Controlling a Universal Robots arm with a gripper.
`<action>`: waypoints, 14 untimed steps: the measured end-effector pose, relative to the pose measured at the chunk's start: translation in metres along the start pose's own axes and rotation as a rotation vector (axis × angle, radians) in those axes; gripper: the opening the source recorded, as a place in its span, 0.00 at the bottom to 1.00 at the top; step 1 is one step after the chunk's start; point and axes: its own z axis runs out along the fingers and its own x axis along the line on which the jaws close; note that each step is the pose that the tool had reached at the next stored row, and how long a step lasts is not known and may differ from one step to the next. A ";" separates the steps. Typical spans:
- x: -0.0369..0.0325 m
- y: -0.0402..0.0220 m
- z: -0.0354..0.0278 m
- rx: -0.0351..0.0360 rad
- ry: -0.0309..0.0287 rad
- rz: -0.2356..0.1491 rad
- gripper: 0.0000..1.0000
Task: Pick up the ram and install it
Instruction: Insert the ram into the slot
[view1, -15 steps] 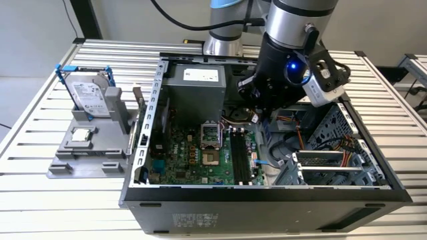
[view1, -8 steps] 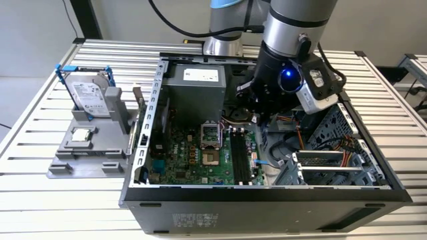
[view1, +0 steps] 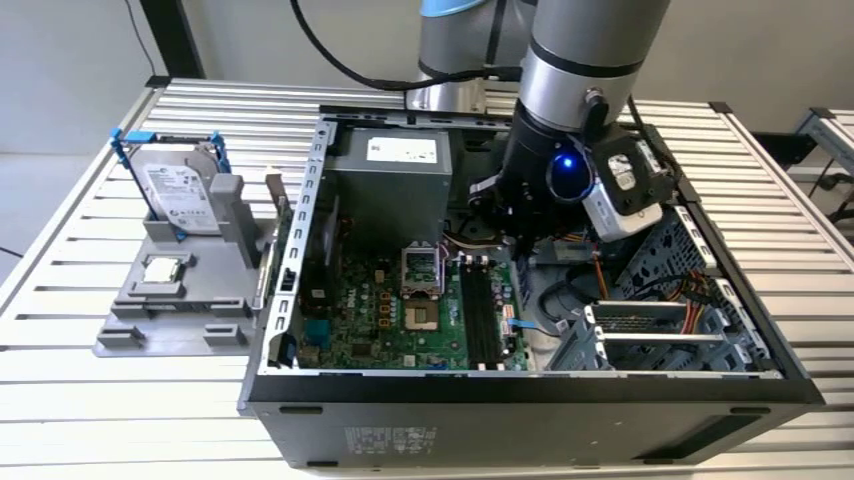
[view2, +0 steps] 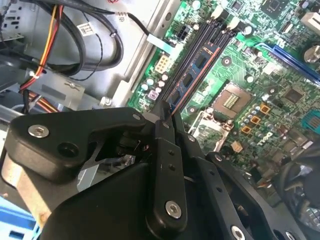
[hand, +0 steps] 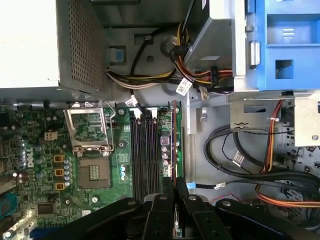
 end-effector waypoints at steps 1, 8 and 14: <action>0.0002 0.0000 0.0018 0.0001 -0.0005 0.000 0.00; 0.0004 -0.0001 0.0042 0.0006 -0.0011 0.000 0.00; 0.0005 -0.0001 0.0062 0.0001 -0.0012 0.000 0.00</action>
